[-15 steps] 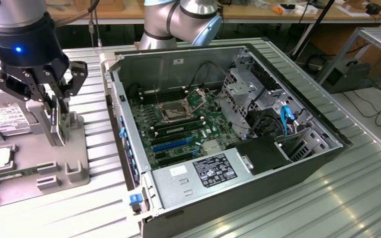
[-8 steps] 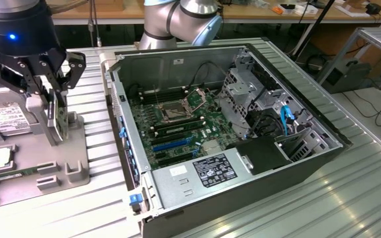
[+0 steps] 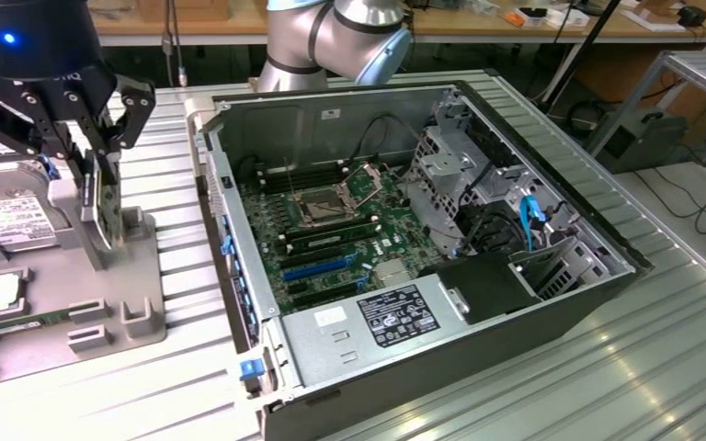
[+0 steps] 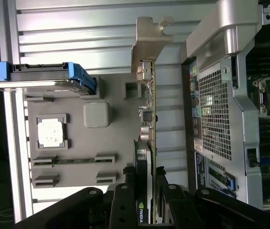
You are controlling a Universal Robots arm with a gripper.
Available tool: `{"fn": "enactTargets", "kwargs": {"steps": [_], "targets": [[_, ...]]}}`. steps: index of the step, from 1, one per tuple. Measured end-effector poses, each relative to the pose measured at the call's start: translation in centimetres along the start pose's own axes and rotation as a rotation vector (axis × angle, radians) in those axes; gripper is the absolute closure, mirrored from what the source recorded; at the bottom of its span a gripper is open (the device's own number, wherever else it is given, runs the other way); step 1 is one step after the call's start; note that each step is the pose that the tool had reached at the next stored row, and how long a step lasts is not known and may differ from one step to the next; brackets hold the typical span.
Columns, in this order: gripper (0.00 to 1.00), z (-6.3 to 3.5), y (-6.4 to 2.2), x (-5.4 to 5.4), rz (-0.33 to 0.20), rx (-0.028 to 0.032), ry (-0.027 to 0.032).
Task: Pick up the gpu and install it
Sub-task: 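Pick up the gpu and move the gpu toward the slot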
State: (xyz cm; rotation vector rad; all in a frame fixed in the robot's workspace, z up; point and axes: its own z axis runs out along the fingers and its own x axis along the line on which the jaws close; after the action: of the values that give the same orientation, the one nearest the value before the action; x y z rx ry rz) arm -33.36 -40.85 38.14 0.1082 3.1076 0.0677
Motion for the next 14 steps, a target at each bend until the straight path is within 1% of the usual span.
{"fn": "enactTargets", "kwargs": {"steps": [5,6,8,10,14], "targets": [[0.73,-1.08,0.05,0.0,0.000,0.0000,-0.0001],[0.73,-1.59,0.07,0.0,0.000,0.0001,0.0001],[0.73,-1.98,0.09,-0.1,0.000,0.0001,0.0001],[0.73,-2.20,0.09,-0.1,0.000,-0.0001,-0.0001],[0.73,-2.22,0.10,-0.1,0.000,0.0000,0.0000]]}}
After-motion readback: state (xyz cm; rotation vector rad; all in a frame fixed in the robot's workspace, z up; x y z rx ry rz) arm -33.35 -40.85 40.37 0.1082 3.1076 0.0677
